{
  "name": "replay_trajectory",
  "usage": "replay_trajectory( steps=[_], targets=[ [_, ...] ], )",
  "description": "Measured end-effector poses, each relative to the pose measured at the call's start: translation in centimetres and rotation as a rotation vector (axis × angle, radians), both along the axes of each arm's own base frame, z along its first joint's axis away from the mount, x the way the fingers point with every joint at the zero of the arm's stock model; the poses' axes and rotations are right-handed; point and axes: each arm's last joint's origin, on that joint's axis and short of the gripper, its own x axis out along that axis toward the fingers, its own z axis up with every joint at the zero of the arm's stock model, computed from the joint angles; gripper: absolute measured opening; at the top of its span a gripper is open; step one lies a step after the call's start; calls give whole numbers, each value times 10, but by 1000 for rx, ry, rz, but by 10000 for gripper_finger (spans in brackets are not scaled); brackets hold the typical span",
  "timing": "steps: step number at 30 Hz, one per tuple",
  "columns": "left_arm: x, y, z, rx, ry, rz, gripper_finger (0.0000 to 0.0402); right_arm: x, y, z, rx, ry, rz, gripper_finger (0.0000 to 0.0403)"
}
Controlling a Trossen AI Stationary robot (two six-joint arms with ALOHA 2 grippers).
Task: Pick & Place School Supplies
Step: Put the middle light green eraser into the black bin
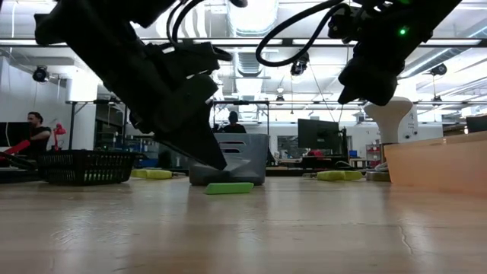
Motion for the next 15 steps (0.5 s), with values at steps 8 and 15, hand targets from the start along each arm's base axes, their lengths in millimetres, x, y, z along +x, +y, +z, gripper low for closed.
replay_trajectory(
  steps=[8, 15],
  targets=[
    [-5, 3, -9, -15, -13, -2, 238, 1, 1, 0, 8, -17, 0, 43],
    [-8, 6, -14, -18, -5, -7, 238, 2, 1, 0, 8, -19, 0, 43]
  ],
)
